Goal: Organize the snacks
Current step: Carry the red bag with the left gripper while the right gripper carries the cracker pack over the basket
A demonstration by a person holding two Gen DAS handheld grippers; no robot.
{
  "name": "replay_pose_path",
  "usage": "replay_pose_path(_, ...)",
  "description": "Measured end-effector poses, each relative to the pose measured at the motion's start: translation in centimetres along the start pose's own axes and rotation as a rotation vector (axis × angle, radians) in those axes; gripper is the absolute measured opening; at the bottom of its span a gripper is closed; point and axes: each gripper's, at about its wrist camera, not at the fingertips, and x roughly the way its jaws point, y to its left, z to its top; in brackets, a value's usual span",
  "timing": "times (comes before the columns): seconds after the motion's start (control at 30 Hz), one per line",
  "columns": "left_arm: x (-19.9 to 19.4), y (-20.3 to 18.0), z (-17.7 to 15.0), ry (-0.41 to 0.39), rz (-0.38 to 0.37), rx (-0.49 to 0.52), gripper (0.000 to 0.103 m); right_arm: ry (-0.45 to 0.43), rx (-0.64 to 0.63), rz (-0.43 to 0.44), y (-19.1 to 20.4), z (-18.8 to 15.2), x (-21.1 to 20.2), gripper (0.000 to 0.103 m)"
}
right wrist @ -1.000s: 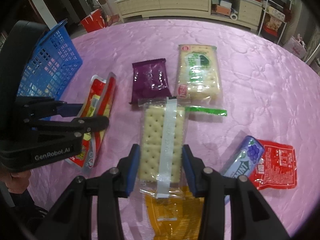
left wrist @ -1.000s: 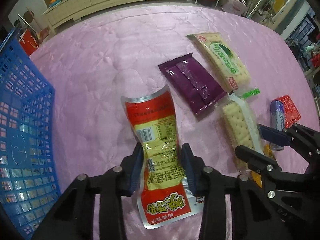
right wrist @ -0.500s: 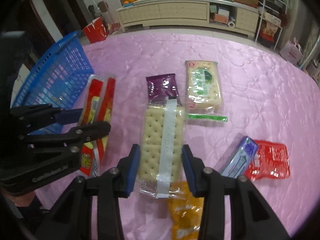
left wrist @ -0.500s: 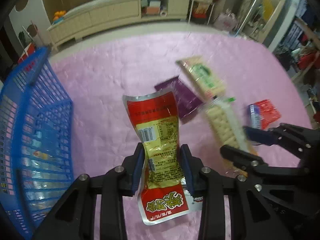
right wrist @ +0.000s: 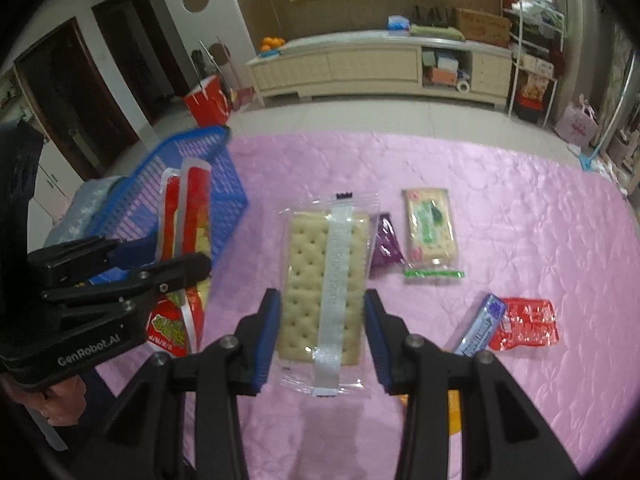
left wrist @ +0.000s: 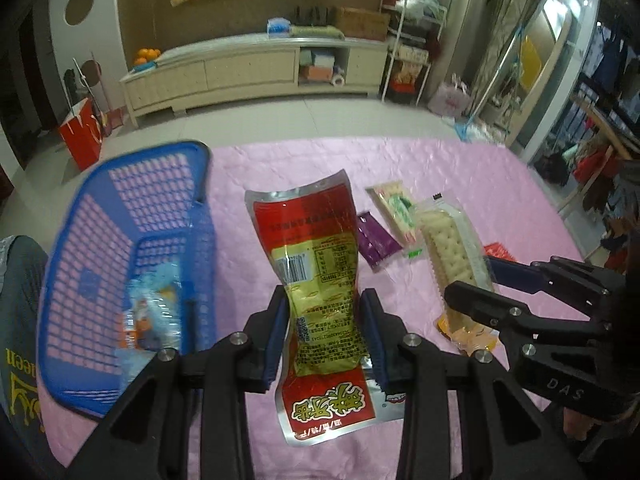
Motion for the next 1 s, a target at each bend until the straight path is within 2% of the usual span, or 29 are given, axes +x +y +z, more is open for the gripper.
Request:
replay_pose_path(0.2,-3.5,2.8,-0.3,-0.046,0.042,-0.006,0.034,-0.031,-0.04,0.018,3.6,1.3,-1.2,0.046)
replay_pose_path(0.37,-6.6,6.4,-0.8,-0.103,0.077,-0.053,0.034,-0.039,-0.082,0.05,6.6,2.4,-1.0,0.046)
replay_pose_path(0.53,-8.2,10.3,-1.3,-0.12,0.117,-0.097,0.034,-0.044,-0.133,0.07,9.8,3.7,-0.3,0.046)
replay_pose_path(0.77,-8.9,14.4,-2.1,-0.117,0.13,-0.141,0.034,-0.034,-0.185,0.085,13.5,4.8,1.5,0.046)
replay_pose_path(1.0,-7.8,15.8,-1.6,-0.109,0.119,-0.155,0.034,-0.022,-0.219,0.085,15.8,5.4,3.1,0.046)
